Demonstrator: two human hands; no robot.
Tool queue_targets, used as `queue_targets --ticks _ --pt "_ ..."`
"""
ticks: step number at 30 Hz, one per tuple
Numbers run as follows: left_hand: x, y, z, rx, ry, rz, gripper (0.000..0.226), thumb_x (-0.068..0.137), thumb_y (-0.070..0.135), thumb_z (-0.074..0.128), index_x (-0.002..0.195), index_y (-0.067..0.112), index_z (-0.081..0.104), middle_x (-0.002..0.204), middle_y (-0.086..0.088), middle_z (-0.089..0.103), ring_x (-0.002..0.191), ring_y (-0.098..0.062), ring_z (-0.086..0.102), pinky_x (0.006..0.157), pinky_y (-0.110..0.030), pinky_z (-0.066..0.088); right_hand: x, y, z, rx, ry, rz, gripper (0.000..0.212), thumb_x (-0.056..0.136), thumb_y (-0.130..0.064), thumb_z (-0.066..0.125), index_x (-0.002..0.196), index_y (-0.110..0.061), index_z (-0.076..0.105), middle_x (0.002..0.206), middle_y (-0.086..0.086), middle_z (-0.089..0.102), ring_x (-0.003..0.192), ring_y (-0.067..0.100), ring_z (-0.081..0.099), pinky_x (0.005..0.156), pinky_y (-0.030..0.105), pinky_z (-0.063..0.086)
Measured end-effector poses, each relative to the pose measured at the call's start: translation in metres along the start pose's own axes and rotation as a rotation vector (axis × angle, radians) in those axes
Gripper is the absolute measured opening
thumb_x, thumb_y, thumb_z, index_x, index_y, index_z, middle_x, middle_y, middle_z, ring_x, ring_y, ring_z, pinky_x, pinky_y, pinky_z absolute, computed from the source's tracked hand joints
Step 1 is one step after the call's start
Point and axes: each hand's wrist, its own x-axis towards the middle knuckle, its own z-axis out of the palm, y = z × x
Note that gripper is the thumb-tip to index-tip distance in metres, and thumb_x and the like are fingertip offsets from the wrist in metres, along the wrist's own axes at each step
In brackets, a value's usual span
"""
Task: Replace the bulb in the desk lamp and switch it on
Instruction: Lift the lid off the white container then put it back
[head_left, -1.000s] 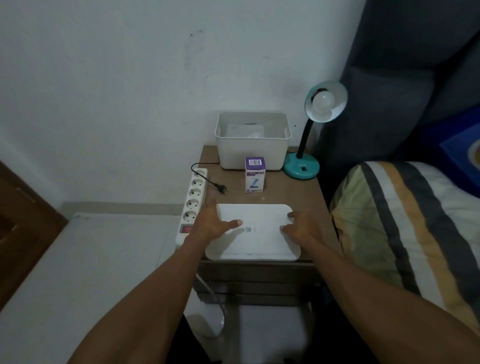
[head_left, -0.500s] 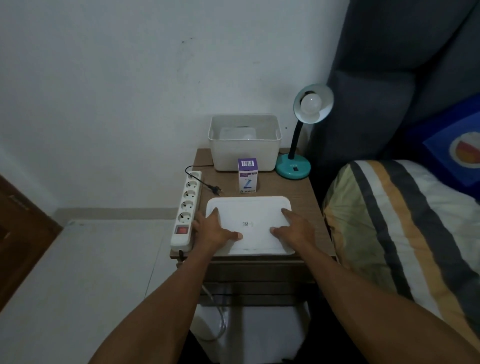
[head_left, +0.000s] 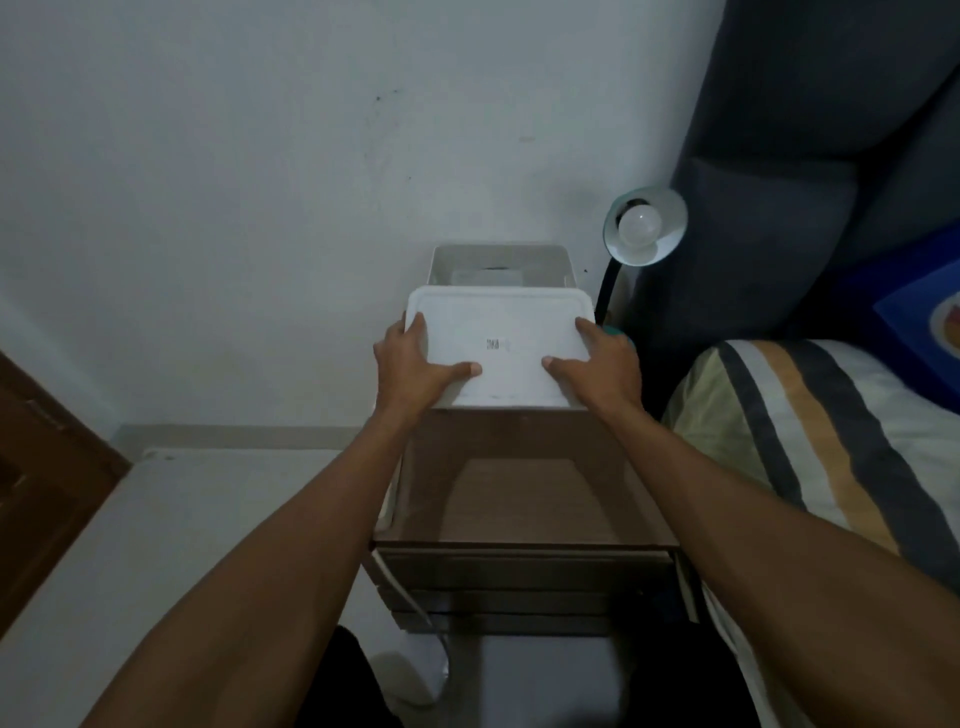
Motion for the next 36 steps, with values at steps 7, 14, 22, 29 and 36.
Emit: queue_targets --ticks 7,14,22,29,36 --pt "0.086 0.025 0.001 -0.014 0.01 -0.004 0.107 0.07 0.05 0.09 0.154 0.007 0.04 0.152 -0.017 0.043 0.142 -0.035 0.032 0.113 -0.04 0.034 0.089 -0.034 0.007 -0.014 0.051 -0.003 0.084 0.076 -0.055 0.071 0.15 -0.025 0.043 0.142 0.014 0.047 0.129 0.033 0.048 0.106 0.043 0.045" --pt "0.164 0.027 0.024 0.035 -0.055 -0.057 0.105 0.071 0.055 0.088 0.152 0.006 0.042 0.151 -0.018 0.044 0.143 -0.037 0.033 0.114 -0.045 0.036 0.164 -0.038 0.032 -0.067 0.039 0.009 0.082 0.08 -0.054 0.068 0.151 -0.021 0.042 0.146 0.015 0.047 0.133 0.036 0.044 0.105 0.043 0.046" --pt "0.211 0.024 0.042 0.059 -0.097 -0.084 0.102 0.072 0.057 0.087 0.148 0.001 0.047 0.152 -0.019 0.046 0.145 -0.038 0.034 0.113 -0.045 0.036 0.206 -0.033 0.046 -0.166 0.0 -0.006 0.082 0.067 -0.066 0.052 0.134 -0.019 0.059 0.129 0.015 0.06 0.118 0.039 0.055 0.092 0.043 0.053" --pt "0.215 0.023 0.047 0.051 -0.126 -0.108 0.097 0.074 0.055 0.086 0.145 0.0 0.049 0.153 -0.019 0.046 0.144 -0.036 0.037 0.114 -0.041 0.037 0.215 -0.029 0.047 -0.185 0.01 0.002 0.074 0.065 -0.066 0.055 0.114 -0.012 0.067 0.119 0.015 0.064 0.109 0.038 0.06 0.085 0.038 0.052" --pt "0.217 0.028 0.045 0.058 -0.118 -0.091 0.098 0.071 0.056 0.088 0.143 0.0 0.051 0.151 -0.017 0.048 0.144 -0.036 0.036 0.113 -0.041 0.037 0.214 -0.032 0.041 -0.157 0.042 -0.021 0.046 0.071 -0.05 0.067 0.088 -0.007 0.066 0.101 0.013 0.068 0.092 0.03 0.064 0.067 0.03 0.045"
